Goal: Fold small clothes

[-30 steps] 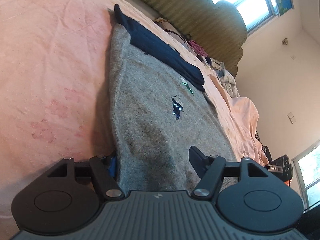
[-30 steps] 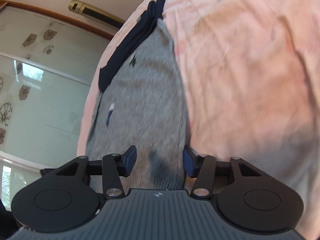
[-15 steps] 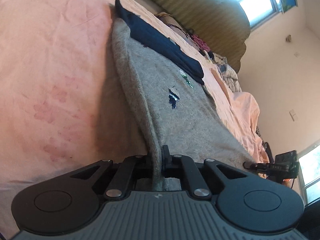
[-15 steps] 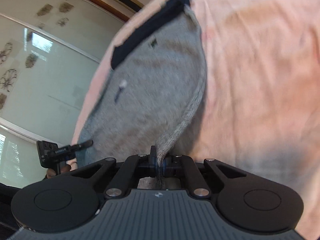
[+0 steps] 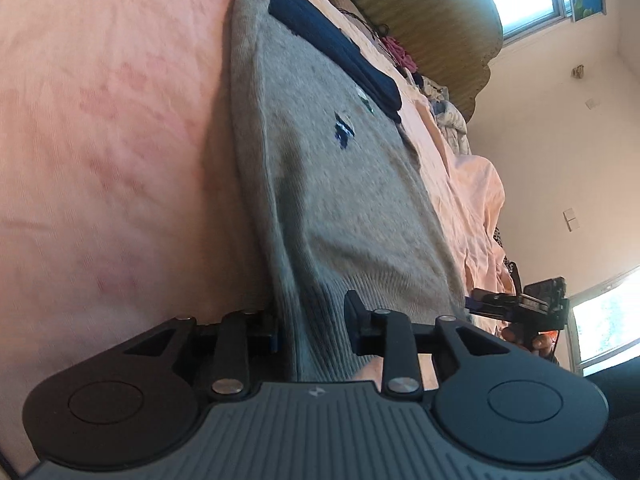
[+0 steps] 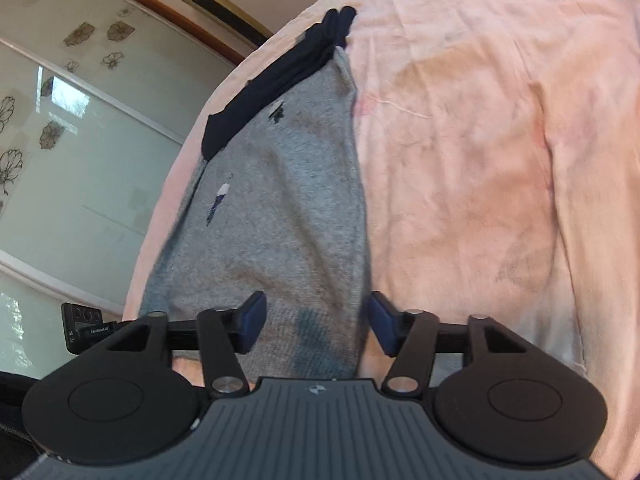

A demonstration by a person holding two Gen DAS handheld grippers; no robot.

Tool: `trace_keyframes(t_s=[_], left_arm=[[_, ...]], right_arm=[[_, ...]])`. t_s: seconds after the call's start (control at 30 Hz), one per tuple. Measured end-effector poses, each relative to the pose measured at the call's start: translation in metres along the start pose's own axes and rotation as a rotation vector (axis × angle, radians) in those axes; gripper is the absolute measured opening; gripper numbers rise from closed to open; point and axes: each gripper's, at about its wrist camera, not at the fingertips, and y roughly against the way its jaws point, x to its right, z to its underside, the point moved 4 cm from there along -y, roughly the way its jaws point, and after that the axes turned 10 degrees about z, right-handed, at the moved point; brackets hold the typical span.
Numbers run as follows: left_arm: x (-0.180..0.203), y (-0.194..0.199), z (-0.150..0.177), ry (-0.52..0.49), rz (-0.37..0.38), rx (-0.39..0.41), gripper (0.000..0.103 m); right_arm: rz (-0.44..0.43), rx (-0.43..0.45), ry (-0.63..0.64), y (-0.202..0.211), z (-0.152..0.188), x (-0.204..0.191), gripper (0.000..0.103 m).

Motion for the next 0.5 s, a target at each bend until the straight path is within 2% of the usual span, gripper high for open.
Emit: trace_keyframes(t_s=[0.03,0.07,0.1,0.13,0.23,0.3,0.37,0.43,0.5], left_arm=[[0.001,-0.001,0.001,0.003,-0.004,0.010,0.027],[0.002,-0.001,0.001,-0.002,-0.027,0.018,0.008],[0.004,-0.002,-0.001,-0.023,-0.067,0.015,0.007],[0.009,-0.002,-0.003,-0.067,-0.094,0.005,0.006],[0.022,0.007,-0.010,-0.194,-0.161,-0.044,0.006],[0.013,0.012,-0.011,-0.231,-0.219,-0.087,0.005],[0.004,0.017,-0.012,-0.198,-0.163,-0.098,0.005],[0.006,0.019,-0.012,-0.227,-0.107,-0.136,0.006],[0.014,0.029,-0.018,-0.257,-0.055,-0.132,0.006]], right_arm=[[0.007,-0.023,0.007,-0.006,0.000,-0.001,0.060],[-0.004,-0.026,0.014,-0.009,0.000,-0.003,0.057],[-0.009,-0.035,0.019,-0.010,0.001,-0.004,0.050],[-0.005,-0.055,0.026,-0.013,0.002,-0.005,0.014],[0.039,-0.086,0.156,-0.016,0.010,-0.021,0.010],[0.067,-0.095,0.159,-0.009,0.011,-0.014,0.010],[0.057,-0.092,0.108,-0.005,0.011,0.002,0.007],[0.031,-0.086,0.078,-0.007,0.012,0.006,0.008],[0.025,-0.071,0.049,-0.009,0.010,0.009,0.010]])
